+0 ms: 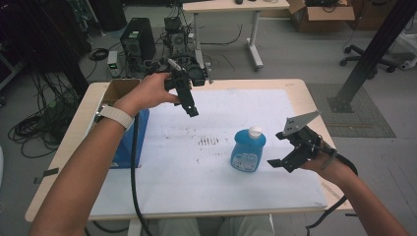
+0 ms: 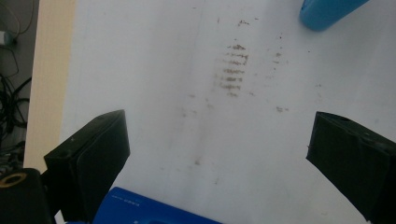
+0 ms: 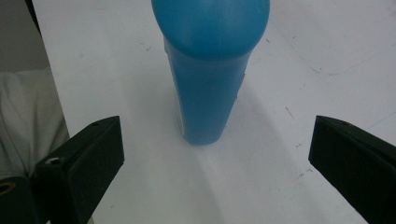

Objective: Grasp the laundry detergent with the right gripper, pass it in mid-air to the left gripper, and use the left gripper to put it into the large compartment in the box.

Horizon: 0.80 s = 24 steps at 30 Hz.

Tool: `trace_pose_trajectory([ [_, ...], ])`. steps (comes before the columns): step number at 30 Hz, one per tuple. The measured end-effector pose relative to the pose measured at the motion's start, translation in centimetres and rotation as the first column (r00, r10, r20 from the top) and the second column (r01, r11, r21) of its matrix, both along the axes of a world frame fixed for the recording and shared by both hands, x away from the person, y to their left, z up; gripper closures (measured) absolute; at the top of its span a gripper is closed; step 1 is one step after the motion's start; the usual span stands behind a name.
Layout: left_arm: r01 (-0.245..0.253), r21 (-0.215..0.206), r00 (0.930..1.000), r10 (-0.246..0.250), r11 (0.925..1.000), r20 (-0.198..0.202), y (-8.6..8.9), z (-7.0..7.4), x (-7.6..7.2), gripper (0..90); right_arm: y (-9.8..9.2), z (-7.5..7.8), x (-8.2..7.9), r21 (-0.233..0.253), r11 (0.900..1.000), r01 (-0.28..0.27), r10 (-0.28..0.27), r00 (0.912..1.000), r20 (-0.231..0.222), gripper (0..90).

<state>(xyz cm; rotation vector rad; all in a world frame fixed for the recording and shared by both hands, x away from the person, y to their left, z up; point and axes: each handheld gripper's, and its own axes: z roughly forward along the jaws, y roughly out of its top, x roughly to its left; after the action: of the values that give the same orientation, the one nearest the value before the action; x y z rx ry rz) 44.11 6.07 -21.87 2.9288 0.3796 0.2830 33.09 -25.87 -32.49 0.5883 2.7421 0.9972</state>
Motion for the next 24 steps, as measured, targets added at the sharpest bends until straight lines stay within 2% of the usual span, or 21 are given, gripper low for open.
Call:
trace_pose_trajectory([
  [11, -0.003, 0.003, 1.0000, 0.003, 1.0000, -0.001, -0.1, -0.1, 0.0, 6.1, -0.3, -0.9, -0.1, 0.031, 1.000, 0.000, 0.000, 1.0000, 0.003, 3.2],
  [24, -0.007, 0.004, 1.0000, 0.007, 1.0000, -0.001, -0.1, -0.2, -0.1, 6.1, -0.6, -1.5, -0.2, 0.088, 0.996, -0.007, 0.004, 0.9994, 0.035, 2.7],
])
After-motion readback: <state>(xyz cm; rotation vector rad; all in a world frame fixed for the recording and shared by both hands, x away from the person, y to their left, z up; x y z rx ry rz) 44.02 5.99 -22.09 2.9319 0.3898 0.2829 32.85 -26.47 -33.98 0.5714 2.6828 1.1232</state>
